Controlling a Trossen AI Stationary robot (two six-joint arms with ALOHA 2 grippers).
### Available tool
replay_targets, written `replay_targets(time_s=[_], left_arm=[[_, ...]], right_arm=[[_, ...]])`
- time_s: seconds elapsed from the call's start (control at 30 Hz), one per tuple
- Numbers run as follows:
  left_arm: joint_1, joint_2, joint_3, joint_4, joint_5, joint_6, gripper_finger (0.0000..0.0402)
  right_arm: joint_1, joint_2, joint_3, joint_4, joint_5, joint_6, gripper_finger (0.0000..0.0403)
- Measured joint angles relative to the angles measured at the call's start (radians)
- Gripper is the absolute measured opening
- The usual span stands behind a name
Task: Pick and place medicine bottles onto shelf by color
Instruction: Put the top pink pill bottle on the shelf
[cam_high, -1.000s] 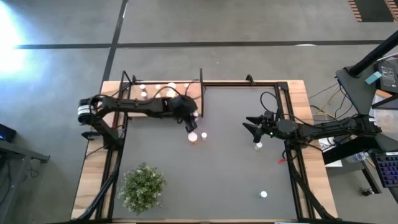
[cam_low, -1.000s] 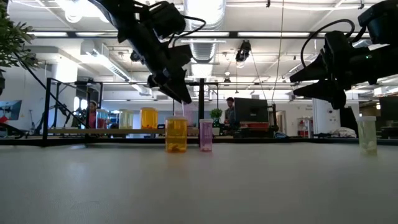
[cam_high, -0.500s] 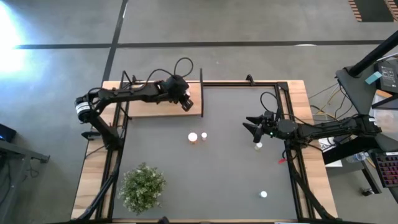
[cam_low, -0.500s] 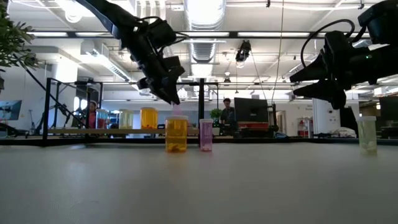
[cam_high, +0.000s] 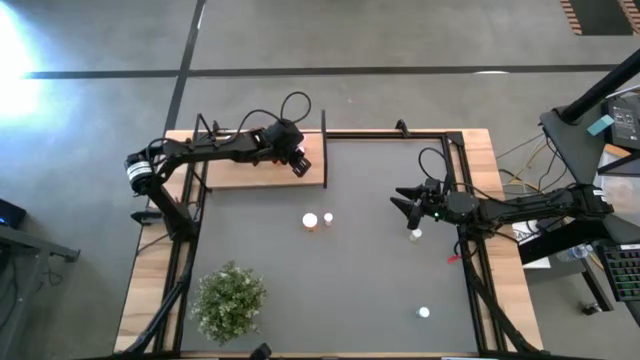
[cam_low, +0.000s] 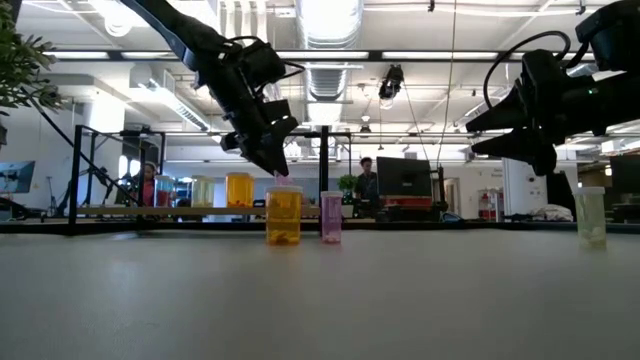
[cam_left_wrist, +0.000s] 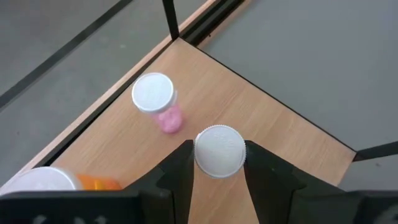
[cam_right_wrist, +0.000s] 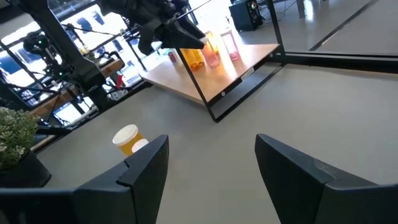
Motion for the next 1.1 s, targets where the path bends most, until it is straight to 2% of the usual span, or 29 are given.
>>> replay_targets(time_s=[1.1], left_arm=[[0.007,0.031,-0.002,0.028,-0.003,0.001,0.0111]], right_arm=[[0.0,0.0,0.0,0.001,0.0,0.0,0.0228]])
